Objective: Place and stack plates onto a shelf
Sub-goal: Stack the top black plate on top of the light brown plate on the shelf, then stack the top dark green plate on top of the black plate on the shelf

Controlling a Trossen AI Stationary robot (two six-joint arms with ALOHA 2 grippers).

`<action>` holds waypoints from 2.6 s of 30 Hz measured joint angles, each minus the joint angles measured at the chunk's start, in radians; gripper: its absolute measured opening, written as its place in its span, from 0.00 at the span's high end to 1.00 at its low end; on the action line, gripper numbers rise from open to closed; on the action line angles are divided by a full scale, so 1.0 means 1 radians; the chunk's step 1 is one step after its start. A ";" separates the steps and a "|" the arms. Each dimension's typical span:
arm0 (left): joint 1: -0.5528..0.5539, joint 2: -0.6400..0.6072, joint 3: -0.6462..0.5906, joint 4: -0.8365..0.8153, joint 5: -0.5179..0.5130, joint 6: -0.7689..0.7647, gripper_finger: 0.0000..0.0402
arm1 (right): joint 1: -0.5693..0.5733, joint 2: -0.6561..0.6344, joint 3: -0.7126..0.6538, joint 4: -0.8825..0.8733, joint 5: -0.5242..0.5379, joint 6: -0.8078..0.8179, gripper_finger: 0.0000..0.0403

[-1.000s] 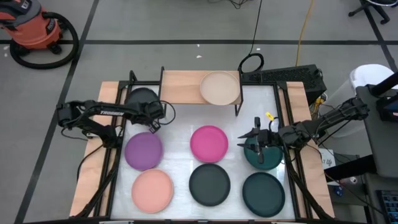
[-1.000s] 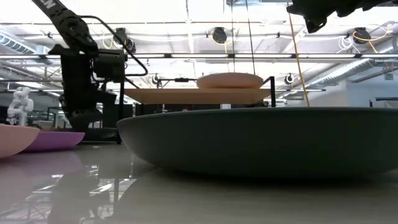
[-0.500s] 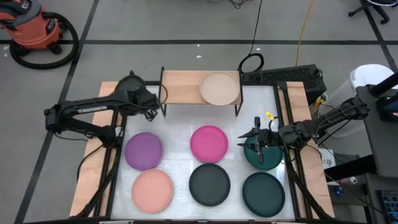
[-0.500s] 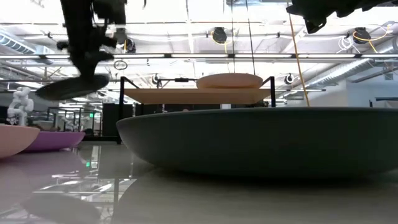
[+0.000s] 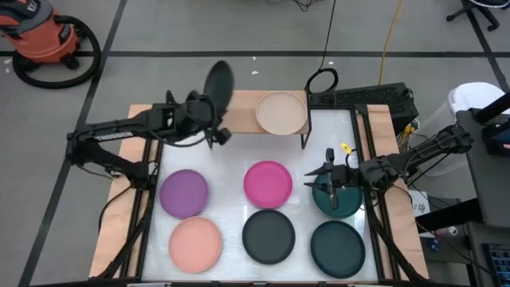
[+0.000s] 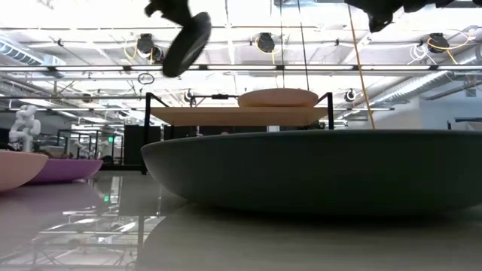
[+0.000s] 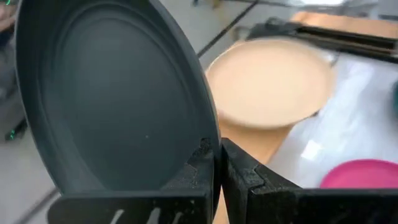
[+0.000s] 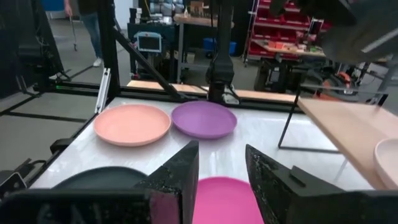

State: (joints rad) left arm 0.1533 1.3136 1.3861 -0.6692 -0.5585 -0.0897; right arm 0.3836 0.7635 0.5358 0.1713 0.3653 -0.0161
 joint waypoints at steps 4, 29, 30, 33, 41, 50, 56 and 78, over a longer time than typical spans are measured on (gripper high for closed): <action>-0.023 0.106 0.083 0.070 0.087 0.110 0.97 | 0.001 -0.005 0.000 0.029 -0.001 -0.013 0.72; 0.017 0.578 0.470 0.079 0.201 0.514 0.95 | 0.099 -0.159 0.000 0.035 -0.001 -0.094 0.72; 0.016 0.579 0.470 0.074 0.202 0.516 0.95 | 0.099 -0.159 0.000 0.036 -0.001 -0.094 0.72; 0.016 0.578 0.470 0.065 0.224 0.518 0.95 | 0.099 -0.159 0.000 0.042 -0.001 -0.090 0.72; 0.017 0.578 0.470 0.051 0.255 0.518 0.92 | 0.108 -0.159 0.000 0.042 -0.001 -0.075 0.72; 0.017 0.578 0.469 0.037 0.225 0.526 0.69 | 0.116 -0.159 0.000 0.042 -0.002 -0.076 0.72; 0.004 0.572 0.469 0.006 0.170 0.496 0.58 | 0.116 -0.159 0.000 0.035 -0.002 -0.075 0.72; -0.425 0.471 0.468 -0.266 0.010 0.417 0.56 | 0.116 -0.161 0.000 0.119 0.003 -0.128 0.72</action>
State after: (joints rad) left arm -0.2720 1.7847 1.8542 -0.9349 -0.5490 0.3271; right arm 0.4995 0.6026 0.5358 0.2900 0.3679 -0.1444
